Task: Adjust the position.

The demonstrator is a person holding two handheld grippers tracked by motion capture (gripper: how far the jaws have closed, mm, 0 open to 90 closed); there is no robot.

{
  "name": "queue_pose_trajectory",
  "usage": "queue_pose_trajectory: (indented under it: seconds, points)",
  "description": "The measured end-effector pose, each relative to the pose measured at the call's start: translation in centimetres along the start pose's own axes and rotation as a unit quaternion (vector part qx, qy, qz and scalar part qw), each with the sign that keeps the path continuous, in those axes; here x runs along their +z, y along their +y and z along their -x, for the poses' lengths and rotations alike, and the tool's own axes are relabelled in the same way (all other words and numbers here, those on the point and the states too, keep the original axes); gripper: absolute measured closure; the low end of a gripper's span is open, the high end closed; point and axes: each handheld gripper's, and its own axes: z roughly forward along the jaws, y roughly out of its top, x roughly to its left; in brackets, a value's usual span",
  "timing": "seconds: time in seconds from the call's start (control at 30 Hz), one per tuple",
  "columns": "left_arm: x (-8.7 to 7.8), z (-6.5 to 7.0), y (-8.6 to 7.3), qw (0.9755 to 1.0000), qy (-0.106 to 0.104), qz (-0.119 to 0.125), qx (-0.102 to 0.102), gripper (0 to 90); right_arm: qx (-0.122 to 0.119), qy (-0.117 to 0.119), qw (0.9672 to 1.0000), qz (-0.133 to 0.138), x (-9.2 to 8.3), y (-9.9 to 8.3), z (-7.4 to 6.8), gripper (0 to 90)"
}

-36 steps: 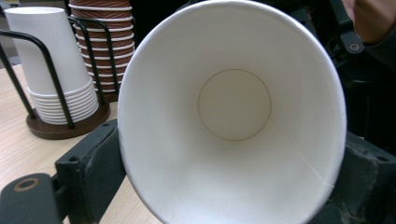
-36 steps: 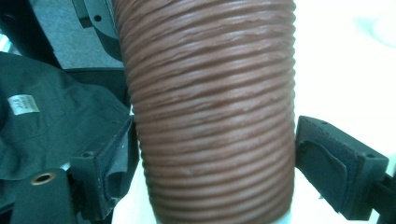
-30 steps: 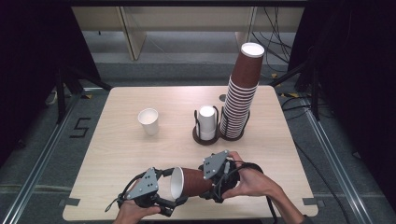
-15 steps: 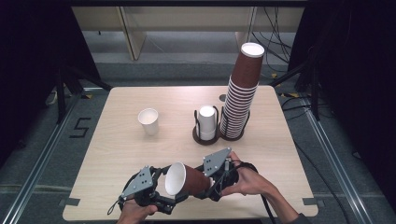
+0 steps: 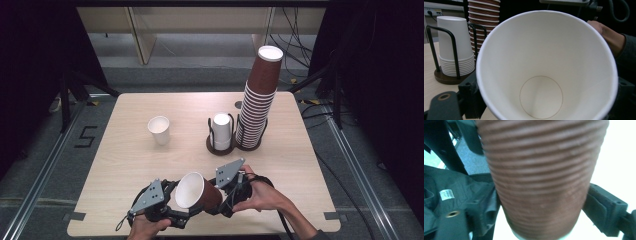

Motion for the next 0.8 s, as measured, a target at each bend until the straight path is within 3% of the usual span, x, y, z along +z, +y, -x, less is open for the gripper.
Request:
queue_pose_trajectory:
  seconds: [0.17, 0.33, 0.43, 0.67, 0.8]
  points:
    - [-0.1, 0.0, 0.2, 1.0000, 0.001, 0.003, -0.001, 13.5, -0.007, -0.003, 1.0000, -0.002, -0.3, -0.3, -0.1, 23.7]
    - [0.0, -0.1, 0.0, 1.0000, 0.001, 0.003, -0.003, 11.0, -0.016, 0.000, 0.9999, -0.001, 0.0, -0.3, -0.2, 24.0]
    - [0.2, 0.0, -0.2, 0.9998, 0.001, 0.012, -0.014, 9.7, -0.011, 0.002, 0.9999, -0.005, 0.2, -0.3, -0.2, 24.1]
    - [0.1, -0.1, -0.1, 0.9998, -0.001, 0.015, -0.015, 13.5, -0.001, 0.014, 0.9999, 0.003, 0.8, -0.5, -0.2, 24.5]
    - [-0.1, -0.2, 0.0, 0.9997, 0.009, 0.016, -0.014, 14.1, 0.012, 0.014, 0.9998, 0.003, 0.7, -0.6, 0.0, 22.7]
